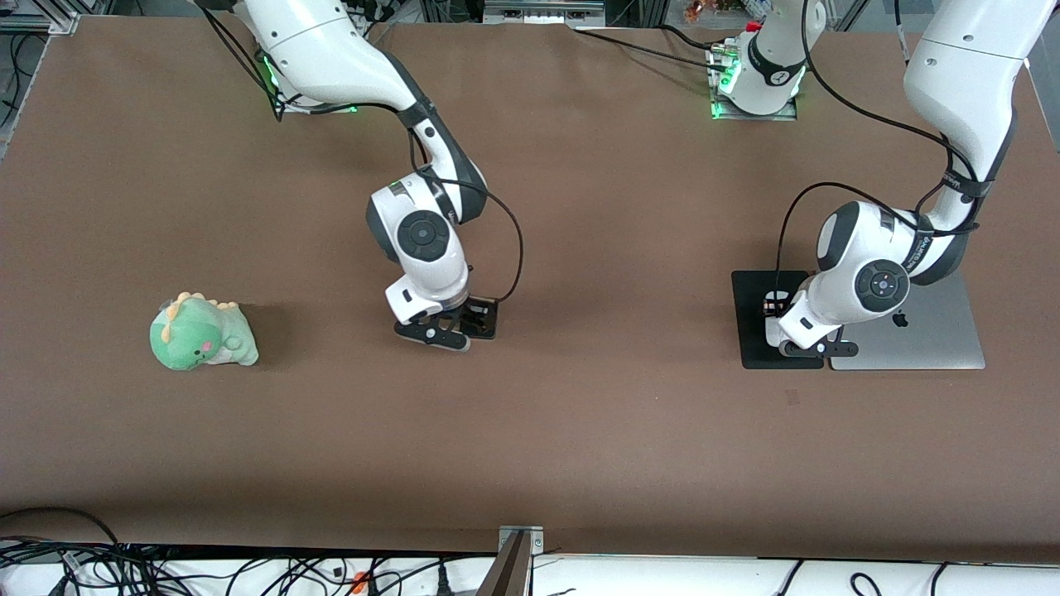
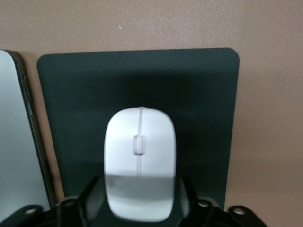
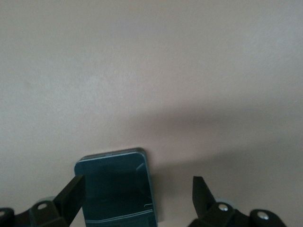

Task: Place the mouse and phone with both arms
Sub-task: 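Lower the mouse onto the pad while the right gripper grasps the phone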

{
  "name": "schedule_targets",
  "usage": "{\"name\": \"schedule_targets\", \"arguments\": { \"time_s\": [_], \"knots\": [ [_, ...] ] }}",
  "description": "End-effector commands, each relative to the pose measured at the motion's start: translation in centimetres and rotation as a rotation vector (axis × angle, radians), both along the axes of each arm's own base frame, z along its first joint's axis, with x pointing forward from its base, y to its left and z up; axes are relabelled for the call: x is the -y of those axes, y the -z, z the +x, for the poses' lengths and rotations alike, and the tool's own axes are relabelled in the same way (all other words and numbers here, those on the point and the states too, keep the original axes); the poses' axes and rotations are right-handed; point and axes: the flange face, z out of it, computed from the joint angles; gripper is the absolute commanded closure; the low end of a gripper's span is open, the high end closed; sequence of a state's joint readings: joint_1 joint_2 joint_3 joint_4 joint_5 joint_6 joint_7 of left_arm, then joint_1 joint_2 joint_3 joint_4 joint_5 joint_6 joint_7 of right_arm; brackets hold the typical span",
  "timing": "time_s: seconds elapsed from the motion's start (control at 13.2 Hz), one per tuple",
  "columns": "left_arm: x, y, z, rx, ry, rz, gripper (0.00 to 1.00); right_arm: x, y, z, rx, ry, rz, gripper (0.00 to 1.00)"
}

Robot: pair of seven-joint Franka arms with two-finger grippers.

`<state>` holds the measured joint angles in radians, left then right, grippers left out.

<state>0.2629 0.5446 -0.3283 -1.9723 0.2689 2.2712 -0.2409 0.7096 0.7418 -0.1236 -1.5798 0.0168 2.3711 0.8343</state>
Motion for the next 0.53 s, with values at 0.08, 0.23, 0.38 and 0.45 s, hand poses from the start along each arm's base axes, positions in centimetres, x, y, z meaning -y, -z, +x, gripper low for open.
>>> {"name": "schedule_targets", "arguments": {
  "time_s": [0.08, 0.23, 0.38, 0.45],
  "knots": [
    [-0.1, -3.7, 0.8, 0.016, 0.001, 0.032, 0.00, -1.7, 1.4, -1.3, 0.034, -0.035, -0.032, 0.00],
    [0.5, -9.1, 2.3, 0.058, 0.008, 0.046, 0.00, -2.0, 2.1, -1.6, 0.037, -0.044, -0.033, 0.00],
    [2.6, -16.2, 3.5, 0.078, 0.030, 0.067, 0.00, -2.5, 2.2, -1.8, 0.048, -0.054, -0.025, 0.00],
    [3.1, -20.0, 3.8, 0.074, 0.021, 0.062, 0.00, -2.9, 2.8, -2.2, 0.048, -0.062, -0.025, 0.00]
  ]
}}
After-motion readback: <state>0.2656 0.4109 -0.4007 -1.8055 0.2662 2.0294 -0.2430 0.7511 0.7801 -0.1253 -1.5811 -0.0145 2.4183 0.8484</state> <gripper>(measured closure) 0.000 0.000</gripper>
